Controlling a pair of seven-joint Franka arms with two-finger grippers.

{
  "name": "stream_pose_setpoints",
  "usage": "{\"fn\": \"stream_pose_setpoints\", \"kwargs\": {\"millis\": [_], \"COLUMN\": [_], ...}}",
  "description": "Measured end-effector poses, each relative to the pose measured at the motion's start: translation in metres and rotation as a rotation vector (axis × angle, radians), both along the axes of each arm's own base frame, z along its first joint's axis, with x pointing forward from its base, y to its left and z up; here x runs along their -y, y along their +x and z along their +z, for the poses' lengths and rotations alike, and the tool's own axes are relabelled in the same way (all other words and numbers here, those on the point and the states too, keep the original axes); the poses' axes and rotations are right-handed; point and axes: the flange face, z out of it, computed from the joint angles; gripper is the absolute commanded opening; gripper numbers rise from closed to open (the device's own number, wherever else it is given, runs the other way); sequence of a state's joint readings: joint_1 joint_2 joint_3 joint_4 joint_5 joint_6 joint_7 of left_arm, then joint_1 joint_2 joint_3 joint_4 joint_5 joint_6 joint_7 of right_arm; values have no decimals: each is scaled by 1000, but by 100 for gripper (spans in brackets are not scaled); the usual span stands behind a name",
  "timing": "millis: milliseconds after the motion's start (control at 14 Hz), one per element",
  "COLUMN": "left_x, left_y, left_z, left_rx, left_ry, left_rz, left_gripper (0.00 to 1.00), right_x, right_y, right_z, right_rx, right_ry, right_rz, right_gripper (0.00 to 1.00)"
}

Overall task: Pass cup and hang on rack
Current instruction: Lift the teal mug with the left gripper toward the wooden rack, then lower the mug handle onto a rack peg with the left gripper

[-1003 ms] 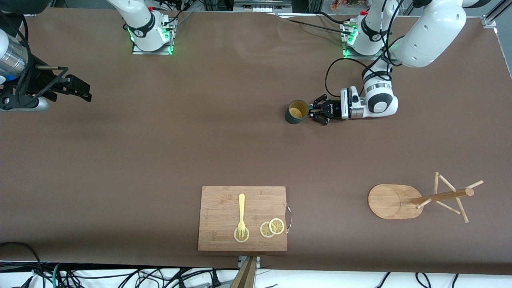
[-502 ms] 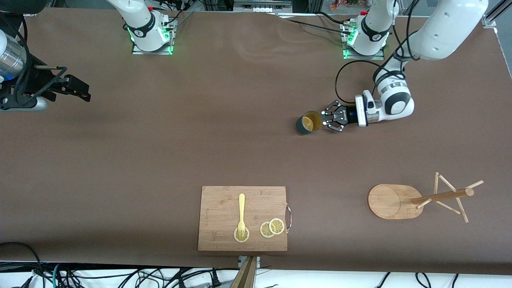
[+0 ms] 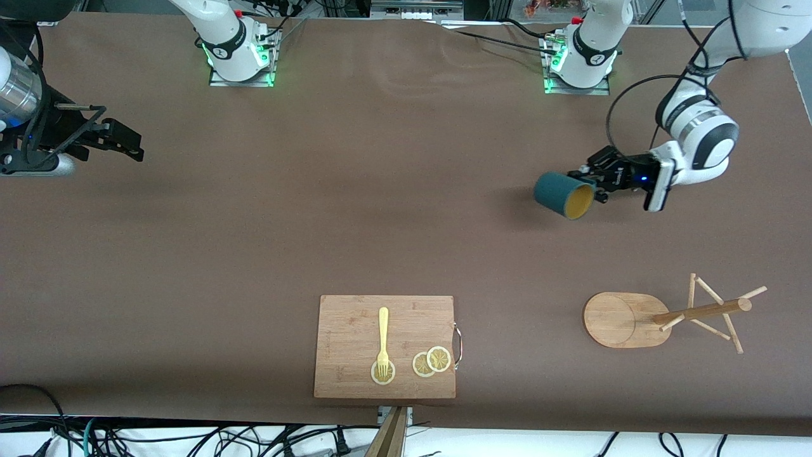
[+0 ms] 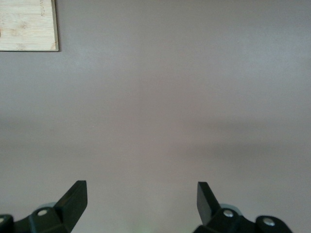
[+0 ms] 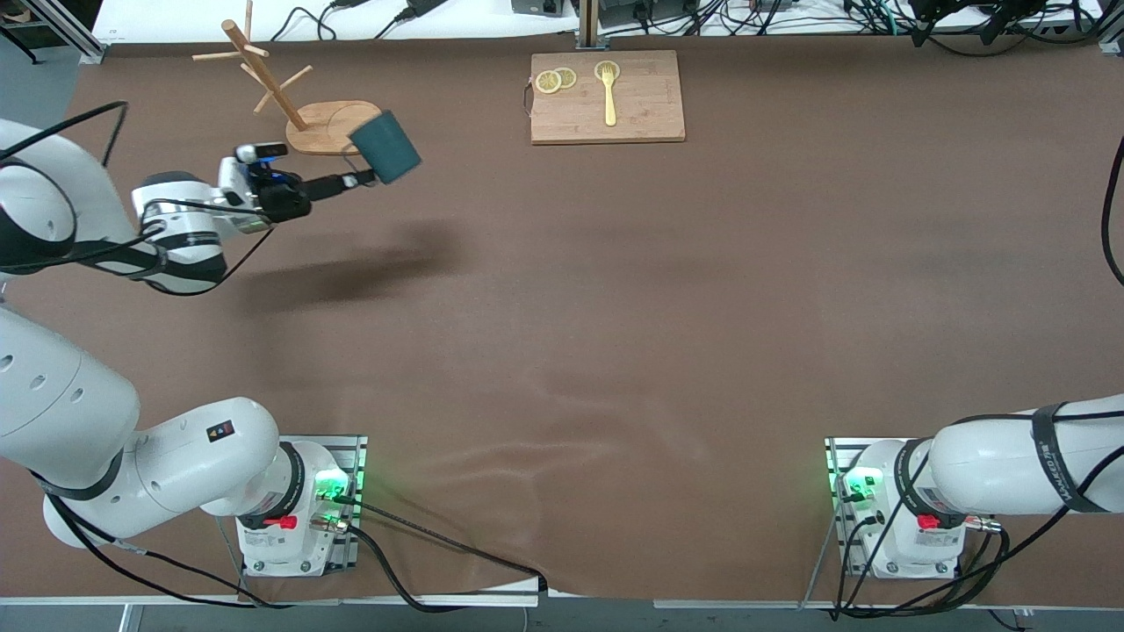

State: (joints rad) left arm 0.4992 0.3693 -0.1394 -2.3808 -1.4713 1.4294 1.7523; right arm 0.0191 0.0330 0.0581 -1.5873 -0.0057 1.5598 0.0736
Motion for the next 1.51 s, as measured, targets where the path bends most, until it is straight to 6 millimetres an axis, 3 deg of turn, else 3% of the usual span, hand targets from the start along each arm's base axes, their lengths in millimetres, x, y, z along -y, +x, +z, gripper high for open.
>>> {"fn": "stream_pose_setpoints", "kwargs": {"millis": [502, 788, 1075, 1505], "left_x": [-76, -116, -129, -163], "left_y": [-16, 5, 21, 46], "left_z": [20, 44, 60, 54], "left_rx": [-452, -647, -754, -810], "left_ry": [-279, -330, -348, -396], "left_rz": [14, -5, -35, -16], "left_gripper": [0, 0, 0, 0], "right_x": [0, 0, 0, 0], "right_y": [0, 0, 0, 0], "right_z": [0, -1, -1, -1], "right_rx": [-2, -3, -3, -3], "right_ry": [0, 0, 0, 0], "right_rz": [0, 0, 0, 0], "right_gripper": [100, 100, 100, 100]}}
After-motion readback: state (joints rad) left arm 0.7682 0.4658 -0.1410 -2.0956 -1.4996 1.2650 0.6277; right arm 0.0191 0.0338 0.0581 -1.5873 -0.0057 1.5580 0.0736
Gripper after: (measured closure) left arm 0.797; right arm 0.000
